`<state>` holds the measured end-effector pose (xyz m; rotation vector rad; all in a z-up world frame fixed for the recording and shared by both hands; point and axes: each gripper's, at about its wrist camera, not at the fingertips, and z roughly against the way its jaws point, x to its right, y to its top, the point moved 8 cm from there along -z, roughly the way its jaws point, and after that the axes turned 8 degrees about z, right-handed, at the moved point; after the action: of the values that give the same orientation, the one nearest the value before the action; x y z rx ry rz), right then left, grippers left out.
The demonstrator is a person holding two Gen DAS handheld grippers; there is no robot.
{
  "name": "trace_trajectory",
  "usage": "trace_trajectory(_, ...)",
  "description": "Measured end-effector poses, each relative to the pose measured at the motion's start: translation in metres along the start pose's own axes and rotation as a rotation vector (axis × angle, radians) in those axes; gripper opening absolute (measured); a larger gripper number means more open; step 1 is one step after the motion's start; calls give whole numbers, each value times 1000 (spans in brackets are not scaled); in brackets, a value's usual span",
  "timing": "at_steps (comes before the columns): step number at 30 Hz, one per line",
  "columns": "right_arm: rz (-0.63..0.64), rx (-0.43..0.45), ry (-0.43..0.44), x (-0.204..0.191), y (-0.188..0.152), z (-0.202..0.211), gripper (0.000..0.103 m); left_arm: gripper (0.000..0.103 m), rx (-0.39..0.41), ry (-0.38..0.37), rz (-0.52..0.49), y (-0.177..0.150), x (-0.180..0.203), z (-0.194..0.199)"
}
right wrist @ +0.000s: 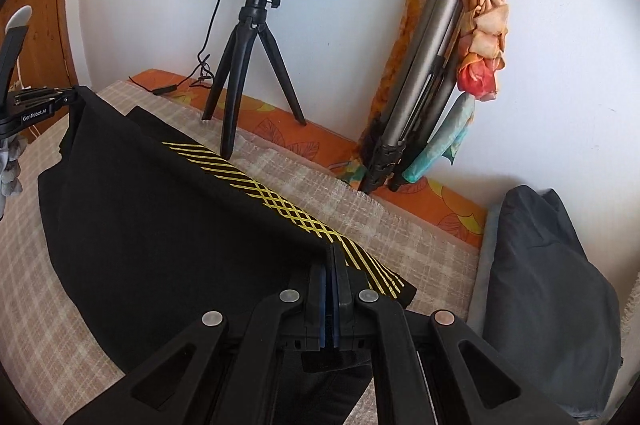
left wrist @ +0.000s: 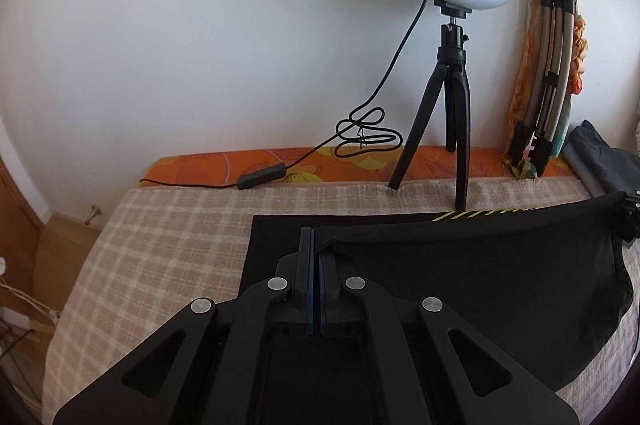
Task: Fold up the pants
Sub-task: 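Lift the held leg hems with both tools and fold them toward the yellow-striped waistband, then open both tools to release the folded legs onto the pants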
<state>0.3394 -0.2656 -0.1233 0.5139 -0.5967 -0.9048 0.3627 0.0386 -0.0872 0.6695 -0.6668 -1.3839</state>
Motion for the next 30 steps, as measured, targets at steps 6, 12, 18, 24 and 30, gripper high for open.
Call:
trace_trajectory(6, -27, -99, 24, 15, -10, -57, 0, 0, -121, -5, -60, -5, 11, -61)
trace_trajectory(12, 0, -151, 26, 13, -16, -85, 0, 1, -145, 21, -152, -13, 15, -80)
trace_trajectory(18, 1, -168, 24, 12, -23, -93, 0, 6, -162, 81, -195, -7, -9, -85)
trace_trajectory(24, 9, -177, 30, 13, -17, -97, 0, 8, -132, 124, -133, 8, -55, -69)
trace_trajectory(30, 19, -183, 39, 14, -8, -96, 0, 8, -107, 154, -65, 10, -90, -59)
